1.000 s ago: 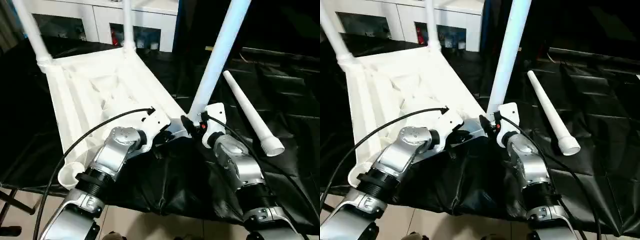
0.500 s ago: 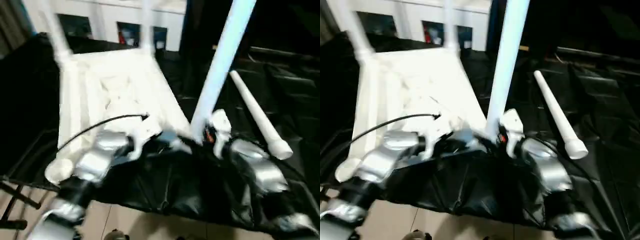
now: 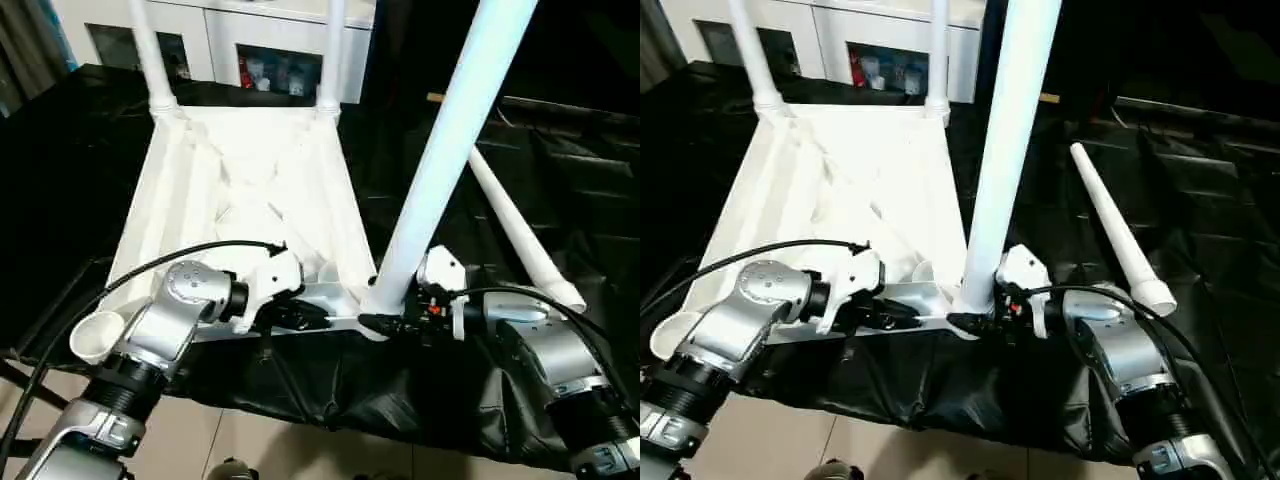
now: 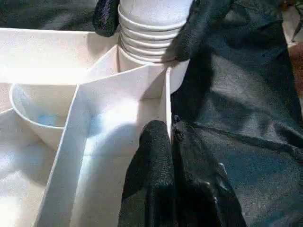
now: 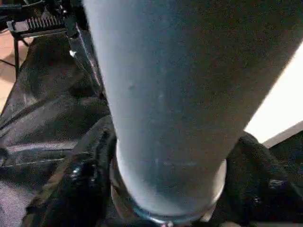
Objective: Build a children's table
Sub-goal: Rotate leg to tighten
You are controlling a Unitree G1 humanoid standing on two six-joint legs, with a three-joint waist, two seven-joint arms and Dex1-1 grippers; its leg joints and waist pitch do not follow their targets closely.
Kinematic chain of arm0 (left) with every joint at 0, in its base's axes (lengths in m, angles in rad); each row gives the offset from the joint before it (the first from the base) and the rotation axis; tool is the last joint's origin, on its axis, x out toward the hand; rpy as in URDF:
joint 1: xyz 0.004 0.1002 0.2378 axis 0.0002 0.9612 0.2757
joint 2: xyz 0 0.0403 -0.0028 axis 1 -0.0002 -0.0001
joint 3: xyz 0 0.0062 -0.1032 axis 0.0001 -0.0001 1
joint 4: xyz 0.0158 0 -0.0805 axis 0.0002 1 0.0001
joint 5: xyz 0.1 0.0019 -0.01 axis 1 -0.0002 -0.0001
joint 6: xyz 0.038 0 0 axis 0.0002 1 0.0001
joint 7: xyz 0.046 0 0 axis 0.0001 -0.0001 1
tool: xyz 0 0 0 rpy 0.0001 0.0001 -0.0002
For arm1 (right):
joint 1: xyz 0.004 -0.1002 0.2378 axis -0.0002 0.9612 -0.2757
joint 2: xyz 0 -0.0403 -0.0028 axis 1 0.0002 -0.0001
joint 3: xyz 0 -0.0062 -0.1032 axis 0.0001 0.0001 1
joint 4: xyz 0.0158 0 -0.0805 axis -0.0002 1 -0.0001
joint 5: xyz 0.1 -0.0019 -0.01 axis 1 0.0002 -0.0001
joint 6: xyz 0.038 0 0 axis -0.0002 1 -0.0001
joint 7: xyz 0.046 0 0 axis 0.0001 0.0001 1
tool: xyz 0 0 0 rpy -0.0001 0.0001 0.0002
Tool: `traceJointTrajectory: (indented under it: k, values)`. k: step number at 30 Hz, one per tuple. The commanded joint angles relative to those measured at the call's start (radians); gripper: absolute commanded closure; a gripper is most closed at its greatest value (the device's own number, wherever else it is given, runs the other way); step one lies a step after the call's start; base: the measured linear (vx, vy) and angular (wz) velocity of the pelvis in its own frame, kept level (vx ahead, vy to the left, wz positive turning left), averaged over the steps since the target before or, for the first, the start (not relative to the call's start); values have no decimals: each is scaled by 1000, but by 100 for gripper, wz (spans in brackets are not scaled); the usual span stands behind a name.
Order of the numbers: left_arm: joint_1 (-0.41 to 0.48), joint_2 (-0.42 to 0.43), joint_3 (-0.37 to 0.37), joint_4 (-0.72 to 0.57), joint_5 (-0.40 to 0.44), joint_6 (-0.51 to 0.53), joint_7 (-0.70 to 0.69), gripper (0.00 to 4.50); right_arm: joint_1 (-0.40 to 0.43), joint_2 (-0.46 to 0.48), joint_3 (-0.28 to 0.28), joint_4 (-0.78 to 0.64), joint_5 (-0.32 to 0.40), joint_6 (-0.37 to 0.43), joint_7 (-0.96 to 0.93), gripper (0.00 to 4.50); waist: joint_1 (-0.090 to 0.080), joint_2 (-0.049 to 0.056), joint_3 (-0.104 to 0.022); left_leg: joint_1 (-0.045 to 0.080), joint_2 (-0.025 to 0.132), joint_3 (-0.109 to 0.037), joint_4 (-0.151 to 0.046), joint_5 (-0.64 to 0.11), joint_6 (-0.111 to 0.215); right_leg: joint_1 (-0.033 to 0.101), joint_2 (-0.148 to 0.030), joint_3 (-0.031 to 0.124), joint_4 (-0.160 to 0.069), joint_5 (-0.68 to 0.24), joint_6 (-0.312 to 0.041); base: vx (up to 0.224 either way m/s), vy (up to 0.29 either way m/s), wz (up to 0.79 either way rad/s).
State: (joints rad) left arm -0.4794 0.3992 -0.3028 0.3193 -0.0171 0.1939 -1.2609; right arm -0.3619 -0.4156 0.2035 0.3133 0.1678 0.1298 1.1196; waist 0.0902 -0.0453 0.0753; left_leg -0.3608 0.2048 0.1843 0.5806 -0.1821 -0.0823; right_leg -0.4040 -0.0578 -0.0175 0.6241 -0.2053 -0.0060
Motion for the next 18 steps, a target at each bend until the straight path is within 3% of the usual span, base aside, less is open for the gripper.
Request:
traceJointTrajectory:
  k: [1,6,9,10,13,18]
  values:
    - [0,-23,-37,-34,-30,-22,-26,450,-5,11,38,-34,15,15,33,169,-1,-3,-72,9,24,-3,-56,-122,66,51,-65,33,-63,-42,-245,0,0,0]
    - [-36,-76,-18,20,3,7,94,450,-10,92,-12,11,28,45,-89,179,-1,-5,-73,7,23,-3,-55,-114,66,52,-64,33,-62,-39,-245,0,0,0]
    - [-60,-122,-5,52,19,35,179,450,-25,135,-27,62,-6,27,-200,180,-4,-4,-67,10,23,-3,-59,-170,29,45,-67,33,-73,-153,-225,0,0,0]
    - [-75,-154,-1,71,38,48,243,450,-37,168,-39,100,-34,12,-290,180,-8,-5,-63,12,22,-6,-62,-220,2,43,-69,33,-82,-259,-202,0,0,0]
    - [-102,-242,1,108,87,101,401,450,-67,255,-69,171,-65,33,-473,181,-13,-6,-64,12,20,-11,-65,-238,-22,43,-71,32,-90,-338,-166,0,0,0]
    - [-107,-323,-18,143,107,125,487,450,-95,377,-94,204,-84,59,-654,181,-19,-3,-66,8,17,-9,-63,-199,-7,41,-64,35,-85,-232,-166,0,0,0]
